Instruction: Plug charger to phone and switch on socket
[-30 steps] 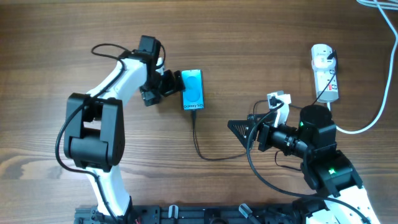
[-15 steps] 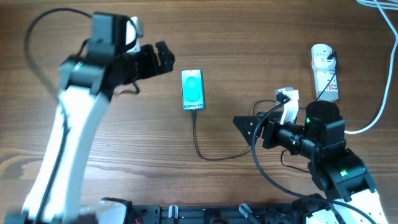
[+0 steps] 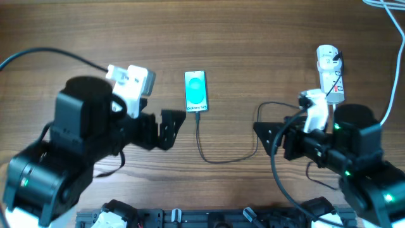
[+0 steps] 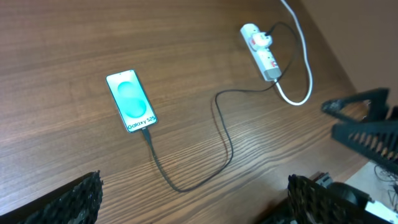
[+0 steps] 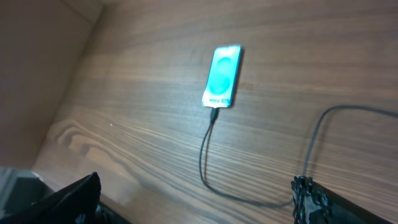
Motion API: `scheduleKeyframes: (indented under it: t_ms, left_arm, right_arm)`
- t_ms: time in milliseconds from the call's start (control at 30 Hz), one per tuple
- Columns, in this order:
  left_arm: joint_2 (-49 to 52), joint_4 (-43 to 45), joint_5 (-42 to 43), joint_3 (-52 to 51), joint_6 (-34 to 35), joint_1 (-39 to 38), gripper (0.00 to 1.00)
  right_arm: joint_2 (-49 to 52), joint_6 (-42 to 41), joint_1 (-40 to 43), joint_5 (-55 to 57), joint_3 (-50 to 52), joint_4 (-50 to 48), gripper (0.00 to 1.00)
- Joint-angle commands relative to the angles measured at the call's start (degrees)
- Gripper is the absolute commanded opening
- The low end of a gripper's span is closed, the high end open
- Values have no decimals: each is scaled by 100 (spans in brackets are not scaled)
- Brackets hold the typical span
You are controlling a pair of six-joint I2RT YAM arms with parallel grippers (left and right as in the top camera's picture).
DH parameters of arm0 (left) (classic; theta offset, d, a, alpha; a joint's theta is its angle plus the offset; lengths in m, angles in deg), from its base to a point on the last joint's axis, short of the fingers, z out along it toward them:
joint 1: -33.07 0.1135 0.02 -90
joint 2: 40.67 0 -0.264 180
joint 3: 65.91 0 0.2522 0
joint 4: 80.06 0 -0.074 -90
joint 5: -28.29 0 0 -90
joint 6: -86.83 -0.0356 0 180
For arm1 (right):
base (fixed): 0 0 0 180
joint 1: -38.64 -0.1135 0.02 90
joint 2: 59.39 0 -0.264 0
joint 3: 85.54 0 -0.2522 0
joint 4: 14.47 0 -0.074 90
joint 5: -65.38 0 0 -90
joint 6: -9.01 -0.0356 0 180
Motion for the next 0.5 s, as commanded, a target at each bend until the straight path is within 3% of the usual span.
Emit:
scheduleKeyframes:
  t_ms: [0,467]
  left_arm:
    - [-153,-61,46,20,-177,-39,100]
    - [-151,-118,48,20,-177,-42,100]
  right_arm:
    - [-267,243,-4,439,-577,363,99]
    - [-1493,223,-4,986,-1897,2203,99]
